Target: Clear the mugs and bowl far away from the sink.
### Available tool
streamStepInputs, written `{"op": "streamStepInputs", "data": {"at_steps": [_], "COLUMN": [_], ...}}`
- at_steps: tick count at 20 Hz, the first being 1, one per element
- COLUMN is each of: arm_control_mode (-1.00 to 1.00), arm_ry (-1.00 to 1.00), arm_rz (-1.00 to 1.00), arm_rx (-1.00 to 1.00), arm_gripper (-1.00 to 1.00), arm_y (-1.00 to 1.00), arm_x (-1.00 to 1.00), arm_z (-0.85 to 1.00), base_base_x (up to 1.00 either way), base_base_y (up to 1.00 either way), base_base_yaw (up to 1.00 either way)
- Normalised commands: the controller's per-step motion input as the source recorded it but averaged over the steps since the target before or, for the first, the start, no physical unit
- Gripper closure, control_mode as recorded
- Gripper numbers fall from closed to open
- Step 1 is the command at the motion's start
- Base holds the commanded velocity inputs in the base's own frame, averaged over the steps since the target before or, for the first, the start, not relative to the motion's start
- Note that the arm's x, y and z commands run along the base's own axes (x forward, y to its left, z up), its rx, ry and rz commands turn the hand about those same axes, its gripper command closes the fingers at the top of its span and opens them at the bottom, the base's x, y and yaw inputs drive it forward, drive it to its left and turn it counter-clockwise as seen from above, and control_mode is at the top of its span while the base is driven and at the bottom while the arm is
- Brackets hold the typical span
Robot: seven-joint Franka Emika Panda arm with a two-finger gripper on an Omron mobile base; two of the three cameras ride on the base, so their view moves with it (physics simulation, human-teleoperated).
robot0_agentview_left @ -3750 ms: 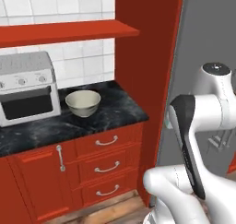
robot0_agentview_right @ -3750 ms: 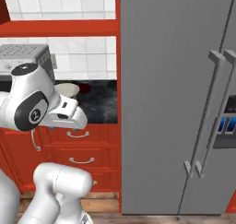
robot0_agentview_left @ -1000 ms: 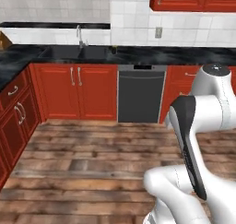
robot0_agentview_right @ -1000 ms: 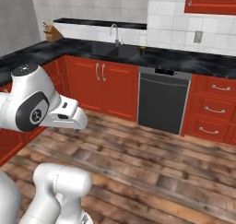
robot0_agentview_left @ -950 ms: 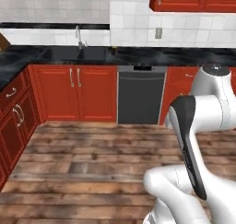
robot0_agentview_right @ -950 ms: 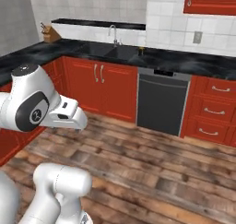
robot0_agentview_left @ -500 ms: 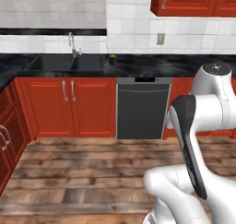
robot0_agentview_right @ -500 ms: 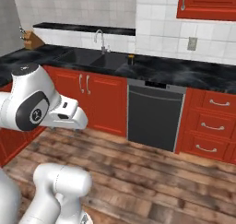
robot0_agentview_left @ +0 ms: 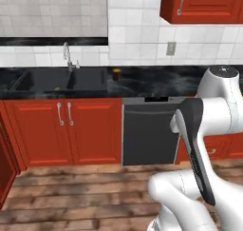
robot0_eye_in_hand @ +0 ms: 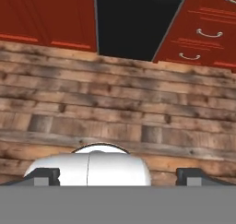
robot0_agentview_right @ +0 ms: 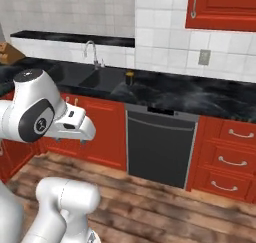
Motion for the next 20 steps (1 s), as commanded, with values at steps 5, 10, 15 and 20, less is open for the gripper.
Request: {"op": "streamStepInputs", "data": {"at_steps": [5,10,15,20], "arm_control_mode": [1.00,1.00,1.00,1.00], "arm_ry": [0.00,0.00,0.00,0.00], "arm_rz": [0.00,0.00,0.00,0.00], "arm_rx": [0.00,0.00,0.00,0.00], "arm_gripper": [-1.00,-1.00,-1.00,-1.00], "arm_y": [0.00,0.00,0.00,0.00], "arm_x": [0.00,0.00,0.00,0.00], "arm_z": [0.00,0.00,0.00,0.00], "base_base_x": [1.00,1.00,1.00,1.00], "base_base_y": [0.65,0.63,0.15,-0.57], "base_base_yaw": [-0.19,-0.15,-0.07,0.00]}}
